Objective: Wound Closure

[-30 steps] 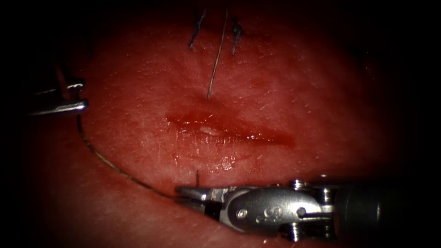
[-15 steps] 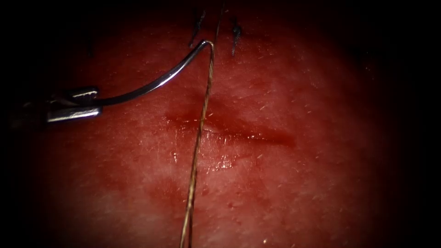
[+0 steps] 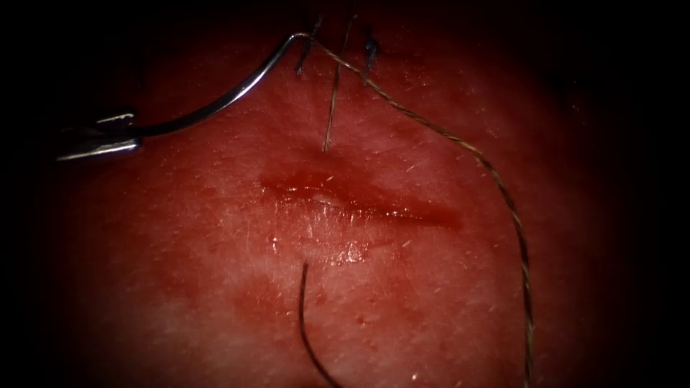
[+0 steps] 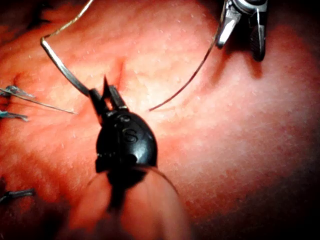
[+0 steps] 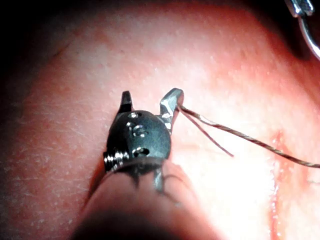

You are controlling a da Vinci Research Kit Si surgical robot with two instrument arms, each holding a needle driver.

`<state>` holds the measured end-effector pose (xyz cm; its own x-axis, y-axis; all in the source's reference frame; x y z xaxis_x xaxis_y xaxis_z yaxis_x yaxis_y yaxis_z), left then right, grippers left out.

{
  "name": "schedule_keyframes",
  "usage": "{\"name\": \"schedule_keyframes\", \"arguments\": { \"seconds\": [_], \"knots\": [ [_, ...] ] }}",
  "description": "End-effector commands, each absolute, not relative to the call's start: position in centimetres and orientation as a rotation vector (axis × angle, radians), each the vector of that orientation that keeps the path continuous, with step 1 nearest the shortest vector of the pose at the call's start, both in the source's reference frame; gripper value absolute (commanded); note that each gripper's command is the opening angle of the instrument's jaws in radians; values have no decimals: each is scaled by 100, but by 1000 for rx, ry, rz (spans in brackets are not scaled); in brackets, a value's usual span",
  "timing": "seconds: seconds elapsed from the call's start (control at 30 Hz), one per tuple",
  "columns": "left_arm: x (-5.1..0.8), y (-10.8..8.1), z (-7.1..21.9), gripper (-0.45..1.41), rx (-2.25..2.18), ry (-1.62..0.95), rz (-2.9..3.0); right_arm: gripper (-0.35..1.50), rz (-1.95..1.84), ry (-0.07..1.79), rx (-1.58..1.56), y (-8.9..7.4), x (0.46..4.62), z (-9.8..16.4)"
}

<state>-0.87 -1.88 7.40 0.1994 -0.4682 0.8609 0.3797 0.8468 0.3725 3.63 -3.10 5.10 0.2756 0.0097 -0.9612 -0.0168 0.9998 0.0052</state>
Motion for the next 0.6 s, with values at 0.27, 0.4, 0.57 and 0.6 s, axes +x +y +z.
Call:
{"name": "schedule_keyframes", "arguments": {
  "seconds": [0.27,0.4,0.57,0.6],
  "knots": [
    [-1,-154,731,-45,-193,-1225,-745,121,23,1262,-60,-269,345,590],
    [9,-151,728,-45,-222,-1208,-768,115,93,1256,-36,-267,351,607],
    [-4,-155,731,-45,-231,-1223,-758,109,154,1238,-20,-262,366,630],
    [-7,-156,733,-45,-231,-1225,-754,108,159,1233,-26,-259,371,635]
  ]
}}
